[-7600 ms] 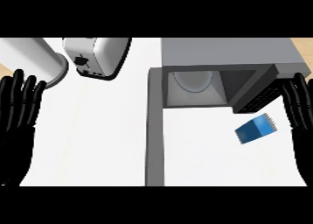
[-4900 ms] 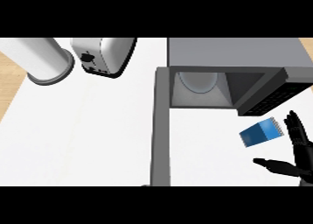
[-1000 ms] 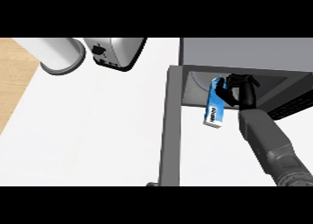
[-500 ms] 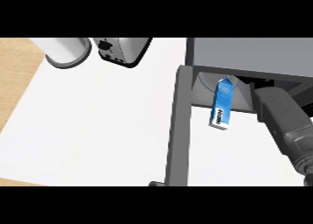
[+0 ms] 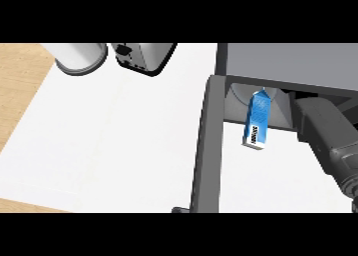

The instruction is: Pick up the milk, place it into the microwave and close the microwave

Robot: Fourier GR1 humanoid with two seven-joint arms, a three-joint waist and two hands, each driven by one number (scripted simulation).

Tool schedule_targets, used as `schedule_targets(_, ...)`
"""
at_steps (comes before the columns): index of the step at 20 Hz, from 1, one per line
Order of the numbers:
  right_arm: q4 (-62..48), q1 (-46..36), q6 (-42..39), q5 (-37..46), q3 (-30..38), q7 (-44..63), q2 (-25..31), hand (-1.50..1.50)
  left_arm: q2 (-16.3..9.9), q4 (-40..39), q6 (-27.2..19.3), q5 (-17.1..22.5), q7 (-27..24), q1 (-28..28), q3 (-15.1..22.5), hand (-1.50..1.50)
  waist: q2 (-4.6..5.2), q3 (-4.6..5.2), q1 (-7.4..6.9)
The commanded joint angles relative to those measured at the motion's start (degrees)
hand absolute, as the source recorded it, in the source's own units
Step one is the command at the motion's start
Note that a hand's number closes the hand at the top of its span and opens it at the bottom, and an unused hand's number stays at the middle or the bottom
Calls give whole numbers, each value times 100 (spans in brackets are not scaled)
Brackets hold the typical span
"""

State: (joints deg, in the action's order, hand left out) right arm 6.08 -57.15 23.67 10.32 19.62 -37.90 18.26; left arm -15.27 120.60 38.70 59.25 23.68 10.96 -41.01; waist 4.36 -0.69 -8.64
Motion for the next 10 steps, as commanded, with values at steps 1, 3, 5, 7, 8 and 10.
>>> schedule_targets(1,36,-225,1,182,-144,85,432,150,-35,-133,-2,-76,-36,-182,42,-150,89,27,-35)
schedule_targets(3,-8,-80,-107,143,-123,-31,508,150,-116,-135,39,-26,37,-80,18,-150,74,18,-79)
schedule_targets(5,-15,-120,-28,125,-123,-75,450,150,-74,-149,11,-184,41,-154,78,-150,109,17,-63)
schedule_targets(7,-71,-99,-92,108,-115,-30,629,150,-94,-49,5,-176,-22,-142,-50,-150,68,15,-141)
schedule_targets(8,-51,-200,70,47,-64,-17,496,150,-130,-185,98,-180,-56,-216,-33,-150,110,25,-184)
schedule_targets(10,-85,-153,1,35,-66,-50,588,150,-150,-224,119,-253,14,-143,-19,-150,128,21,-201)
